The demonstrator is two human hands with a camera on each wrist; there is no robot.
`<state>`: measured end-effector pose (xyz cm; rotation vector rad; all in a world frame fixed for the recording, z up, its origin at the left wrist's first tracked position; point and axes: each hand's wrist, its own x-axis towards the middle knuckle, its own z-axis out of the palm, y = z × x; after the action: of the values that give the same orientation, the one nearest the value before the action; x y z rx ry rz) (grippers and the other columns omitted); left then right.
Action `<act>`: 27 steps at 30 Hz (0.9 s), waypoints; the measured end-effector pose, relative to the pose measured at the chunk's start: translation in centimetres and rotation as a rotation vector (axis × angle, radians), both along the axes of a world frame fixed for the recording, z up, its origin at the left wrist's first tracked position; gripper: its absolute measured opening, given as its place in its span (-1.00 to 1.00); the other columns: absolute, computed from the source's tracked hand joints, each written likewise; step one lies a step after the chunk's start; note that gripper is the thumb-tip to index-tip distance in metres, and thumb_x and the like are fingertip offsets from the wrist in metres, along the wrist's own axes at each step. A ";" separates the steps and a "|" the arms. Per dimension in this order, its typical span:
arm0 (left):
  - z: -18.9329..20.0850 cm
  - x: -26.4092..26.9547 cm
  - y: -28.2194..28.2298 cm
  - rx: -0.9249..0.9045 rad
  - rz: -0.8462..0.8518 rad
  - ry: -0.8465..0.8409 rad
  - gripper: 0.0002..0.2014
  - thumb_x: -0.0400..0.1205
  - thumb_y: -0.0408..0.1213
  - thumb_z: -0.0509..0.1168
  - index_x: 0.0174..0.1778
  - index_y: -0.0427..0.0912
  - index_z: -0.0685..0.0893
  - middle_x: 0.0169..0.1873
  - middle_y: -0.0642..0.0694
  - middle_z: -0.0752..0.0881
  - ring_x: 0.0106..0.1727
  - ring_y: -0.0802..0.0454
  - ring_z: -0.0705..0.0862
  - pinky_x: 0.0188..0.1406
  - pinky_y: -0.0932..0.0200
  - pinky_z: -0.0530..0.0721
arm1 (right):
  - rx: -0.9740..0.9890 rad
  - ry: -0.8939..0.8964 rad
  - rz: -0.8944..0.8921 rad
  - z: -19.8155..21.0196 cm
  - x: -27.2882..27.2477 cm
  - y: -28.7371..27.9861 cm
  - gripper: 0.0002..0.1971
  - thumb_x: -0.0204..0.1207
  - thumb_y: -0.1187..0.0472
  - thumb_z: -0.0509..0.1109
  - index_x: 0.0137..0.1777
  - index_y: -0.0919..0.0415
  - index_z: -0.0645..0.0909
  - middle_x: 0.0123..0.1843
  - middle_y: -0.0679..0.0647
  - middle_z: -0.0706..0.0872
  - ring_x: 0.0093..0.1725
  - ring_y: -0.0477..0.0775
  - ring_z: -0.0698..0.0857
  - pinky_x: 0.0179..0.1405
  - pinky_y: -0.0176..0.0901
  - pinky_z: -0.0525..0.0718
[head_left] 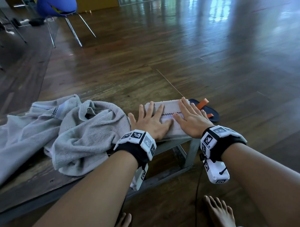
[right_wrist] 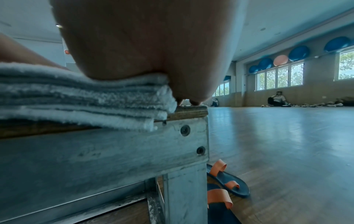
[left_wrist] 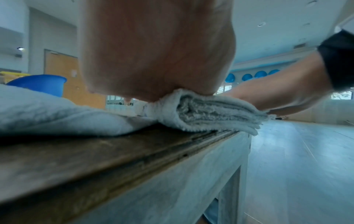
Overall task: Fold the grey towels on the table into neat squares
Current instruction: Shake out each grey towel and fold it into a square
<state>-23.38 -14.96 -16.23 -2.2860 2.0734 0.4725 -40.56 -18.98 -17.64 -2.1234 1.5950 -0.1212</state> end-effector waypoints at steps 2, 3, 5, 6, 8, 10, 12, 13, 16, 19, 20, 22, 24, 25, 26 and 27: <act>0.2 -0.3 0.3 -0.108 0.068 -0.040 -0.30 0.66 0.28 -0.15 0.73 0.19 -0.09 0.76 0.00 -0.16 0.75 -0.13 -0.27 0.58 -0.40 -0.36 | 0.002 -0.002 0.004 0.2 0.1 0.1 -0.30 0.75 -0.27 -0.14 0.79 -0.06 -0.28 0.79 -0.17 -0.34 0.78 0.02 -0.28 0.72 0.21 -0.27; 0.4 -0.3 0.3 -0.161 0.130 -0.056 -0.30 0.67 0.21 -0.08 0.74 0.06 0.01 0.75 -0.10 -0.05 0.75 -0.16 -0.19 0.61 -0.39 -0.29 | 0.003 -0.003 0.008 0.3 0.1 0.2 -0.30 0.76 -0.26 -0.14 0.79 -0.05 -0.27 0.79 -0.16 -0.34 0.78 0.03 -0.28 0.72 0.21 -0.26; 0.8 -0.3 0.3 -0.225 0.251 -0.082 -0.32 0.65 0.19 0.04 0.60 -0.19 0.33 0.65 -0.23 0.25 0.71 -0.21 0.04 0.62 -0.36 -0.11 | 0.007 -0.004 0.024 0.4 0.1 0.4 -0.30 0.77 -0.25 -0.15 0.79 -0.02 -0.27 0.80 -0.14 -0.34 0.78 0.05 -0.29 0.73 0.19 -0.25; 1.0 -0.2 0.2 -0.229 0.284 -0.076 -0.38 0.63 0.20 0.09 0.43 -0.21 0.50 0.56 -0.25 0.37 0.65 -0.22 0.15 0.60 -0.35 -0.04 | 0.009 -0.006 0.032 0.5 0.1 0.4 -0.30 0.77 -0.25 -0.14 0.79 -0.01 -0.27 0.80 -0.13 -0.34 0.78 0.05 -0.29 0.73 0.18 -0.25; 1.5 0.1 0.1 -0.220 0.324 0.012 -0.56 0.58 0.20 0.22 0.01 -0.13 0.65 0.44 -0.25 0.46 0.54 -0.24 0.26 0.53 -0.33 0.09 | 0.002 -0.007 0.042 0.7 0.1 0.5 -0.30 0.77 -0.23 -0.12 0.80 0.00 -0.25 0.80 -0.11 -0.33 0.79 0.08 -0.26 0.73 0.20 -0.22; 1.9 0.3 0.0 -0.229 0.338 0.117 -0.66 0.51 0.12 0.35 -0.25 -0.11 0.56 0.37 -0.25 0.49 0.49 -0.27 0.33 0.47 -0.30 0.22 | -0.015 -0.025 0.036 0.9 0.0 0.6 -0.30 0.77 -0.23 -0.06 0.80 0.00 -0.20 0.81 -0.10 -0.27 0.79 0.10 -0.19 0.74 0.22 -0.14; 2.7 0.5 0.1 -0.277 0.314 0.285 -0.68 0.46 0.02 0.43 -0.28 -0.16 0.54 0.16 -0.18 0.64 0.32 -0.23 0.55 0.24 -0.13 0.52 | -0.024 -0.066 -0.022 1.3 0.3 0.6 -0.26 0.75 -0.25 0.00 0.80 0.02 -0.17 0.82 -0.04 -0.23 0.79 0.17 -0.13 0.74 0.24 -0.07; 3.2 0.6 0.2 -0.300 0.305 0.414 -0.70 0.45 -0.03 0.45 -0.26 -0.19 0.57 -0.03 -0.11 0.70 0.12 -0.16 0.67 -0.05 0.03 0.63 | -0.019 -0.093 -0.079 1.6 0.5 0.7 -0.23 0.73 -0.27 0.02 0.79 0.05 -0.18 0.82 0.02 -0.22 0.79 0.20 -0.15 0.73 0.25 -0.07; 5.5 0.9 1.2 -0.358 0.296 0.729 -0.78 0.44 -0.17 0.47 -0.24 -0.16 0.56 -0.35 -0.01 0.62 -0.28 -0.01 0.62 -0.41 0.17 0.49 | 0.043 -0.191 -0.240 3.2 1.4 1.1 -0.17 0.71 -0.34 -0.08 0.79 0.14 -0.21 0.81 0.24 -0.11 0.77 0.28 -0.25 0.70 0.27 -0.14; 8.3 1.8 3.2 -0.436 0.274 0.906 -0.69 0.42 -0.26 0.52 -0.21 -0.09 0.44 -0.29 -0.06 0.61 -0.28 -0.01 0.58 -0.23 0.02 0.59 | 0.063 -0.403 -0.279 5.5 2.7 2.0 -0.20 0.68 -0.40 -0.15 0.78 0.08 -0.10 0.77 0.31 0.16 0.76 0.33 -0.02 0.56 0.18 0.14; 9.3 2.3 3.9 -0.464 0.279 0.943 -0.66 0.42 -0.27 0.54 -0.17 -0.09 0.44 -0.23 -0.10 0.64 -0.23 -0.05 0.62 -0.15 -0.04 0.65 | 0.038 -0.490 -0.291 6.3 3.3 2.3 -0.21 0.67 -0.42 -0.13 0.76 0.04 -0.03 0.73 0.29 0.28 0.72 0.33 0.16 0.42 0.08 0.22; 11.4 3.8 5.4 -0.499 0.312 1.032 -0.62 0.42 -0.29 0.58 -0.06 -0.10 0.48 -0.06 -0.16 0.71 -0.03 -0.14 0.74 0.06 -0.11 0.73 | 0.034 -0.663 -0.316 8.2 4.6 3.0 -0.16 0.57 -0.51 -0.06 0.71 0.01 0.07 0.65 0.23 0.40 0.58 0.28 0.41 0.36 0.03 0.34; 13.4 5.8 7.4 -0.472 0.330 1.127 -0.58 0.42 -0.33 0.60 0.10 -0.16 0.56 0.05 -0.17 0.77 0.10 -0.16 0.77 0.16 -0.17 0.76 | 0.101 -0.790 -0.302 10.2 6.3 3.9 -0.02 0.37 -0.62 0.01 0.68 -0.01 0.10 0.63 0.17 0.37 0.54 0.19 0.44 0.51 0.17 0.40; 14.4 6.8 8.6 -0.443 0.321 1.165 -0.54 0.43 -0.34 0.60 0.19 -0.20 0.60 0.08 -0.17 0.78 0.12 -0.15 0.77 0.17 -0.17 0.76 | 0.139 -0.822 -0.282 11.3 7.2 4.5 0.06 0.28 -0.66 0.05 0.67 0.00 0.12 0.62 0.14 0.36 0.54 0.16 0.44 0.56 0.21 0.40; 15.4 8.0 10.0 -0.424 0.304 1.202 -0.51 0.44 -0.36 0.59 0.27 -0.23 0.62 0.11 -0.18 0.80 0.12 -0.13 0.78 0.13 -0.12 0.77 | 0.175 -0.841 -0.259 12.4 8.3 5.1 0.12 0.21 -0.68 0.12 0.66 0.05 0.18 0.60 0.14 0.39 0.53 0.16 0.46 0.58 0.23 0.41; 16.4 9.2 11.6 -0.424 0.290 1.240 -0.50 0.46 -0.39 0.57 0.32 -0.26 0.63 0.13 -0.20 0.80 0.10 -0.11 0.78 0.04 -0.03 0.79 | 0.192 -0.860 -0.234 13.6 9.6 5.9 0.14 0.20 -0.66 0.22 0.64 0.11 0.24 0.58 0.16 0.44 0.50 0.18 0.51 0.56 0.23 0.45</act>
<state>-14.18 -3.39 0.17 -2.9306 2.3201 2.0807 -31.00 -13.13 -4.01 -1.4129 1.2341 -0.8016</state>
